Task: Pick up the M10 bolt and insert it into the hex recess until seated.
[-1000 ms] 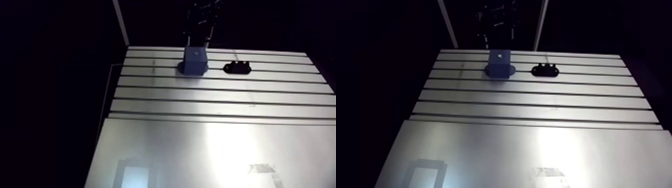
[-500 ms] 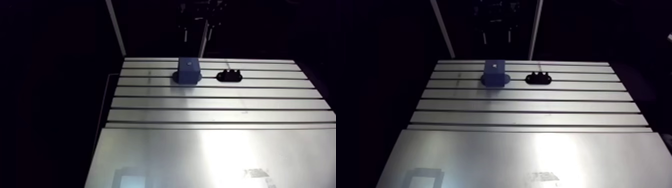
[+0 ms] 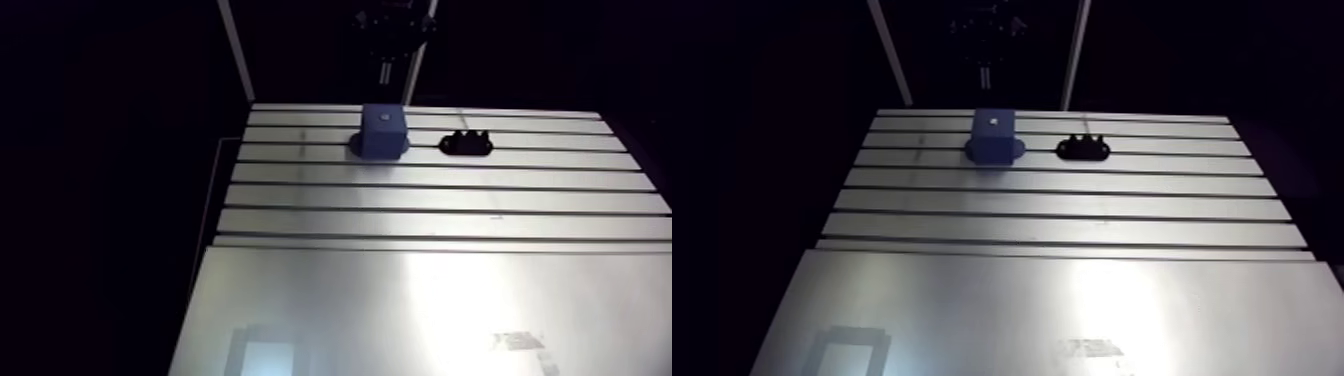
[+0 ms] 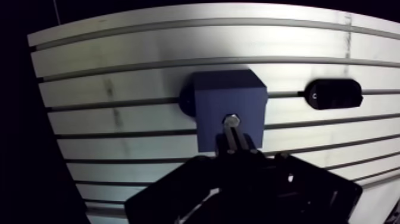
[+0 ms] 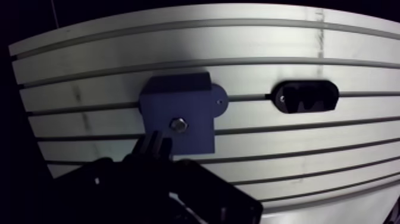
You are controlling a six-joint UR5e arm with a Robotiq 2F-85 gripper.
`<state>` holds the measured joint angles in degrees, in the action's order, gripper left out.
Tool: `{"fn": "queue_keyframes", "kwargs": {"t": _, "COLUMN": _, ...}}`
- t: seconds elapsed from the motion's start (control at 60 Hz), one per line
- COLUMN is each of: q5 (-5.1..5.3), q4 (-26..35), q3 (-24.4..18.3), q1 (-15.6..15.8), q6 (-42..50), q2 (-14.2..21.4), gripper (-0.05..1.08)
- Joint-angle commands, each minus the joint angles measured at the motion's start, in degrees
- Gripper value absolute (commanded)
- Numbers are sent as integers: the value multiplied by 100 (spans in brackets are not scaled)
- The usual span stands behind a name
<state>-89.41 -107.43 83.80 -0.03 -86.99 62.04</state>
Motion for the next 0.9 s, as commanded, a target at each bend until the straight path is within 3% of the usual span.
{"fn": "queue_keyframes", "kwargs": {"t": 0.017, "q5": -18, "q4": -55, "q3": 26, "q1": 5, "q6": -94, "q2": -124, "gripper": 108}}
{"fn": "queue_keyframes", "kwargs": {"t": 0.25, "q5": -79, "q4": -11, "q3": 35, "q1": -15, "q6": -103, "q2": -145, "gripper": 108}}
{"fn": "queue_keyframes", "kwargs": {"t": 0.9, "q5": -72, "q4": 16, "q3": 85, "q1": -32, "q6": -267, "q2": -294, "gripper": 108}}
